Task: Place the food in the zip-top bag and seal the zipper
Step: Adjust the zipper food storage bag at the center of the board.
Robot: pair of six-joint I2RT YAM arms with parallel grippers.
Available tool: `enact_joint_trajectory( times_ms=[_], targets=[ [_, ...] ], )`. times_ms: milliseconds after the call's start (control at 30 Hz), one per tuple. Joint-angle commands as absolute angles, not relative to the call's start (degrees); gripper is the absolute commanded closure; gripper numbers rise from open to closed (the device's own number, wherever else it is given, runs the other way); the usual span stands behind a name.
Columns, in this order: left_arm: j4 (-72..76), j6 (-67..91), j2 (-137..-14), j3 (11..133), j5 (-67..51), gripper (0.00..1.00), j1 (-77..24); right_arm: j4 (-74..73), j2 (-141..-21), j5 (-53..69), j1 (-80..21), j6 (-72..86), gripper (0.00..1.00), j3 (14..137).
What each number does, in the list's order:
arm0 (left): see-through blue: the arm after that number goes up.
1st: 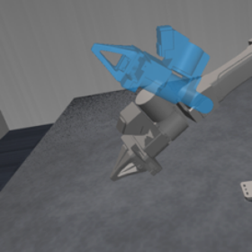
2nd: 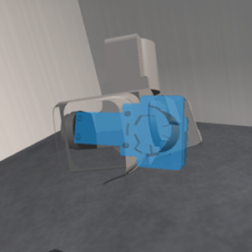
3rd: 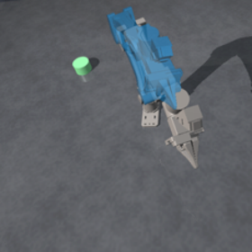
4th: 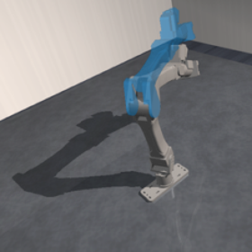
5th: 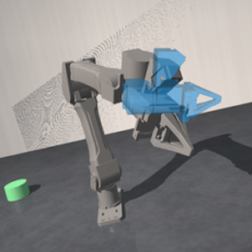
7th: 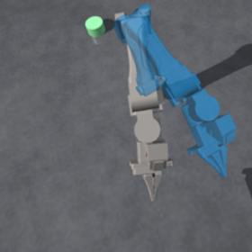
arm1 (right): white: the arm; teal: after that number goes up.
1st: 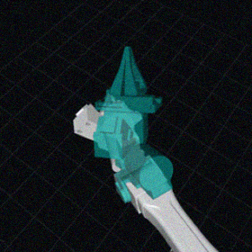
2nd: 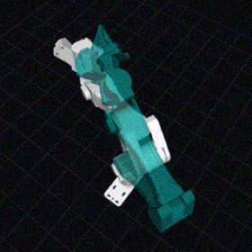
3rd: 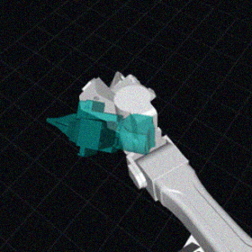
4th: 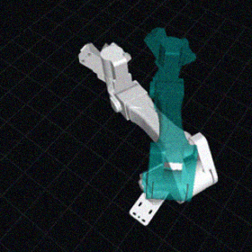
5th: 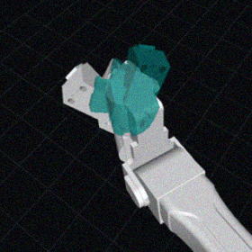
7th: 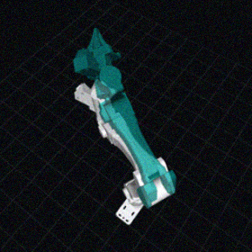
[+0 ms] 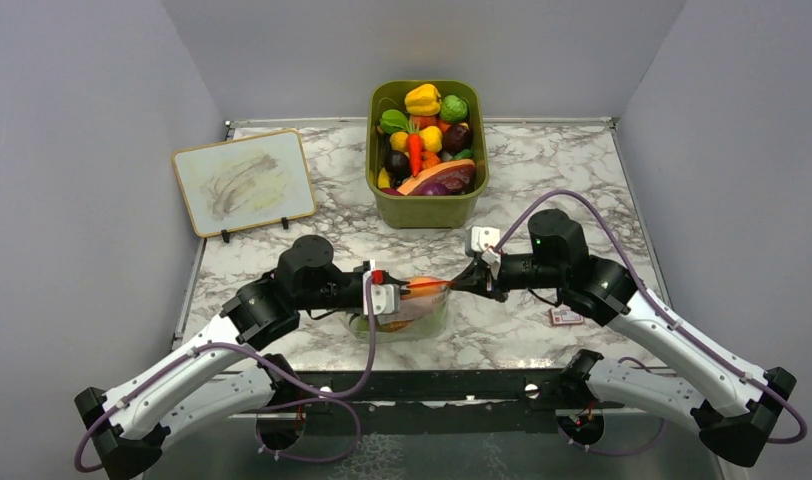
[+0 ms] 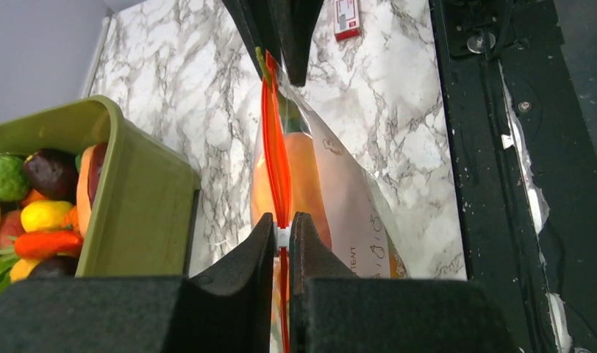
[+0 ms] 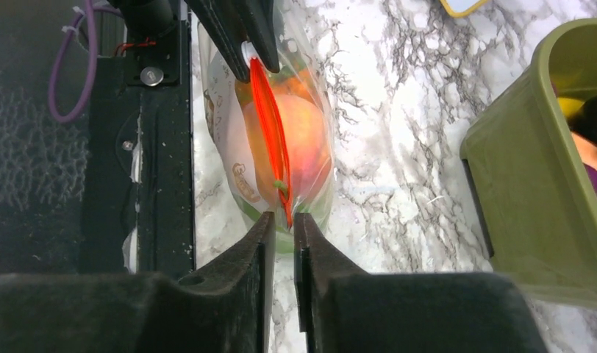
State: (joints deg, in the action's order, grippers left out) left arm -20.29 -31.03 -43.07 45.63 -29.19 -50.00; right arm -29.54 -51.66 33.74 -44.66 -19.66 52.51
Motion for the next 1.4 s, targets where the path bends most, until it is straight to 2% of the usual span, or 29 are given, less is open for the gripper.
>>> enact_joint_trajectory(
  times_ms=[0, 100, 200, 333, 533, 700, 967, 1133, 1267, 1300, 1367],
  targets=[
    [-22.77, -31.75, -43.83, 46.90, -31.25, 1.00, -49.62, -27.18, -49.69, 31.73, -44.53, -14.18, 0.75, 52.66],
    [-21.28, -31.26, -44.82, 47.43, -32.49, 1.00, -49.59, -26.16, -47.80, 32.08, -44.56, -9.46, 0.57, 53.69],
    [-20.61, -31.11, -45.53, 47.71, -32.84, 1.00, -49.60, -23.83, -44.72, 31.64, -44.56, -5.57, 0.55, 53.17],
    [-18.84, -30.58, -45.84, 47.32, -33.37, 1.00, -49.64, -22.58, -42.96, 30.98, -44.56, -5.06, 0.66, 52.01],
    [-16.97, -29.73, -46.38, 47.49, -33.97, 1.00, -49.66, -22.66, -45.61, 31.49, -44.48, -5.47, 0.72, 52.16],
    [-16.36, -29.45, -46.75, 48.11, -34.04, 1.00, -49.60, -20.79, -46.60, 32.17, -44.56, -4.46, 0.82, 51.32],
    [-15.36, -29.36, -47.30, 48.85, -34.78, 1.00, -49.65, -23.62, -46.95, 29.93, -44.56, -3.08, 0.77, 52.04],
    [-14.80, -29.32, -47.45, 48.70, -35.11, 1.00, -49.57, -23.03, -47.15, 30.60, -44.56, -1.87, 0.83, 51.25],
    [-14.43, -29.10, -47.32, 48.61, -35.24, 1.00, -49.61, -22.95, -47.72, 29.93, -44.56, -1.19, 0.93, 51.37],
    [-14.40, -29.03, -47.30, 48.61, -35.18, 1.00, -49.65, -23.33, -47.91, 29.70, -44.54, -1.15, 0.92, 51.63],
    [-14.36, -29.00, -47.30, 48.78, -35.08, 1.00, -49.66, -24.21, -48.12, 29.47, -44.55, -1.15, 0.84, 52.00]
  ],
)
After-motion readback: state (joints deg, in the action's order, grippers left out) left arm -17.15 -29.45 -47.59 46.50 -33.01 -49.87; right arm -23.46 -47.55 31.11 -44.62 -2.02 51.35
